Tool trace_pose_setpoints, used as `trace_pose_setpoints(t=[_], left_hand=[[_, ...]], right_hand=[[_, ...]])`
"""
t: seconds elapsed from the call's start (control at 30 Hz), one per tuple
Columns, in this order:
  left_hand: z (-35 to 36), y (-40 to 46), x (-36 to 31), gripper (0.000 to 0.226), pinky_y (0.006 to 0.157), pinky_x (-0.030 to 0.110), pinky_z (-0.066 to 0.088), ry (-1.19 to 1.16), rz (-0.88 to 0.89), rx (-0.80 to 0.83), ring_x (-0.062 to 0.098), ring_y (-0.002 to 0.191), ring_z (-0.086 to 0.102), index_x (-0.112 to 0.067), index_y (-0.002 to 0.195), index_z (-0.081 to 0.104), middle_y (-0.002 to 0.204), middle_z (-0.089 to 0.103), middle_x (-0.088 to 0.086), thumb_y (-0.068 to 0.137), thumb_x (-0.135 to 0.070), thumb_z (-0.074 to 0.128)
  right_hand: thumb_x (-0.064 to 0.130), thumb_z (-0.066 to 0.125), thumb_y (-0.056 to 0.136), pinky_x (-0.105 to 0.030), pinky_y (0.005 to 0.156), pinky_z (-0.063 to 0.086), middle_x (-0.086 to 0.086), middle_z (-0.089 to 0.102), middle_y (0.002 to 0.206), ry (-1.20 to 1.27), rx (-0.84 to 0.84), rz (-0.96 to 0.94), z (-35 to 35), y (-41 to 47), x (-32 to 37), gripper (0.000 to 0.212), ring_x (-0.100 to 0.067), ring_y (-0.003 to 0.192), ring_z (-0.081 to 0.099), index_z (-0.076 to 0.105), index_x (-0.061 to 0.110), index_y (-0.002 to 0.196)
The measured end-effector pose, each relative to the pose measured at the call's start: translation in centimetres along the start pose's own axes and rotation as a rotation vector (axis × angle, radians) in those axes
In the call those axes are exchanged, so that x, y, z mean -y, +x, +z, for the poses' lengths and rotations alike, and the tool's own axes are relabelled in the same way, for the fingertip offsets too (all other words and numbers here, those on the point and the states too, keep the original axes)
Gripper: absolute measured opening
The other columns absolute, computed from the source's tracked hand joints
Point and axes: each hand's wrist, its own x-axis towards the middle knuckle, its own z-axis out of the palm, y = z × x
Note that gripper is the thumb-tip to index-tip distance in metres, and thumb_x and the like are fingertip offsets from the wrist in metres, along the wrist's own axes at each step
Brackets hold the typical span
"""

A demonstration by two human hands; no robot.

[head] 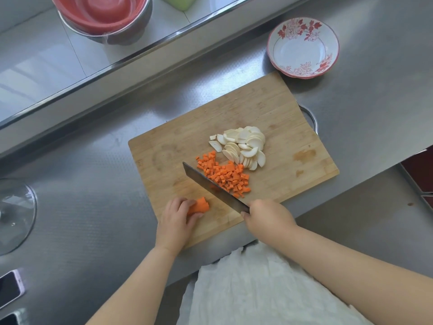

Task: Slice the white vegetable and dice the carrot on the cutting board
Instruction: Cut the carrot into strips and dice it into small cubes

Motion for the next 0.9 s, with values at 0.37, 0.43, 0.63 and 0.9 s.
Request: trace_pose_setpoints(t=[0.37,0.43,0.63,0.9], left_hand=[[2.0,0.9,-4.7,0.034,0.076,0.035,0.045,-0.158,-0.398,-0.132,0.021,0.089,0.052,-0.011,0.102,0.065,0.093,0.056,0.002,0.082,-0.038,0.071],[2.2,0.6,-4.5,0.035,0.077,0.037,0.047,-0.155,-0.368,-0.156,0.022,0.089,0.053,-0.01,0.102,0.065,0.094,0.057,0.003,0.082,-0.037,0.072],[2.2,0.6,-4.0,0.038,0.077,0.036,0.047,-0.143,-0.311,-0.128,0.025,0.091,0.054,-0.008,0.105,0.063,0.097,0.057,0.005,0.082,-0.037,0.071],[2.3,1.3,-2.0,0.029,0.069,0.036,0.046,-0.094,0.04,-0.2,0.025,0.086,0.051,-0.005,0.089,0.067,0.094,0.061,0.01,0.091,-0.031,0.053]], right_hand=[[0.023,0.043,0.099,-0.026,0.047,0.031,0.003,0.044,0.064,-0.118,0.015,0.018,1.0,1.5,0.2,0.02,-0.022,0.068,0.05,0.062,0.017,0.1],[0.018,0.044,0.097,-0.026,0.045,0.028,0.003,0.051,0.069,-0.172,0.014,0.003,1.2,1.2,0.2,0.019,-0.022,0.068,0.05,0.062,0.017,0.102],[0.018,0.043,0.098,-0.027,0.052,0.034,-0.002,0.059,0.08,-0.2,-0.012,-0.006,1.5,1.0,0.4,0.02,-0.023,0.067,0.05,0.061,0.017,0.103],[0.016,0.044,0.097,-0.027,0.048,0.028,-0.003,0.067,0.091,-0.23,-0.045,-0.038,1.6,-0.3,1.3,0.02,-0.025,0.077,0.06,0.059,0.02,0.109]])
